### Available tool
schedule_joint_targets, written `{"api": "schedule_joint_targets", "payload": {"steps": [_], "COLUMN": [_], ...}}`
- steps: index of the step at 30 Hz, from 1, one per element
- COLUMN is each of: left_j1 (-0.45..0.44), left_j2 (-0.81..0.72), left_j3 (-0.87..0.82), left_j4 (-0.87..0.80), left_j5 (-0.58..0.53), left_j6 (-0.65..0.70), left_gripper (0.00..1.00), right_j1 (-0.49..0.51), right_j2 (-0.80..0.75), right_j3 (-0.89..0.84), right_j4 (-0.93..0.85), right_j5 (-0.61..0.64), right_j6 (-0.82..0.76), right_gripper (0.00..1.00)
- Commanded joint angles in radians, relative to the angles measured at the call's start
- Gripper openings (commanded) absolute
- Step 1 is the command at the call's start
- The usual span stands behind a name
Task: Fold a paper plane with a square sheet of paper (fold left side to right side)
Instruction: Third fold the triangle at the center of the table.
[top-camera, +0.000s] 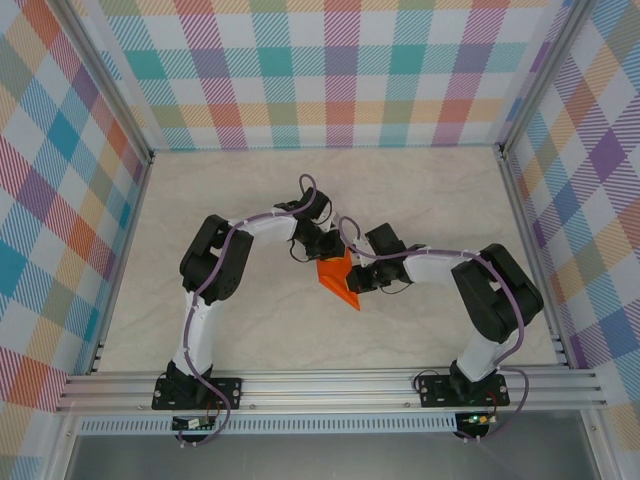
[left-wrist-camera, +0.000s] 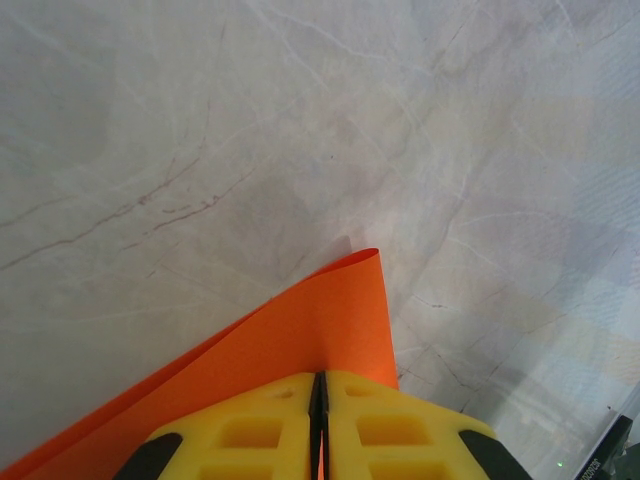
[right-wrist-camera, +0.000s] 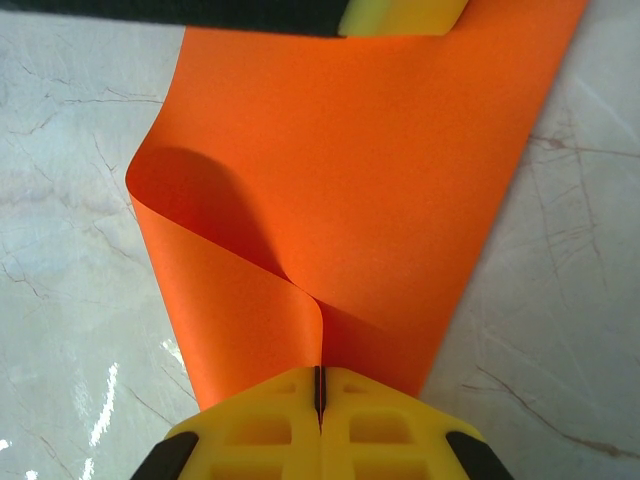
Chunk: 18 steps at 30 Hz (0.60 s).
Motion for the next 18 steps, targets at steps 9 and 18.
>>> {"api": "schedule_joint_targets", "payload": {"steps": [9,18], "left_j1": [-0.03,-0.03], "left_j2": [0.068,0.071], "left_j3": [-0.01,-0.009], "left_j4": [-0.058,-0.059], "left_j5": [-0.056,-0.06], "left_j6": [0.017,0.017], "left_gripper": [0.1,0.1], "right_j1": [-0.004,-0.004], "right_j2": [0.016,0.003], "right_j3": [0.03,0.028], "right_j4": [-0.005,-0.011], "right_j5": [0.004,0.012], "right_j6": [-0.023,-0.021], "right_gripper": [0.0,0.0]}}
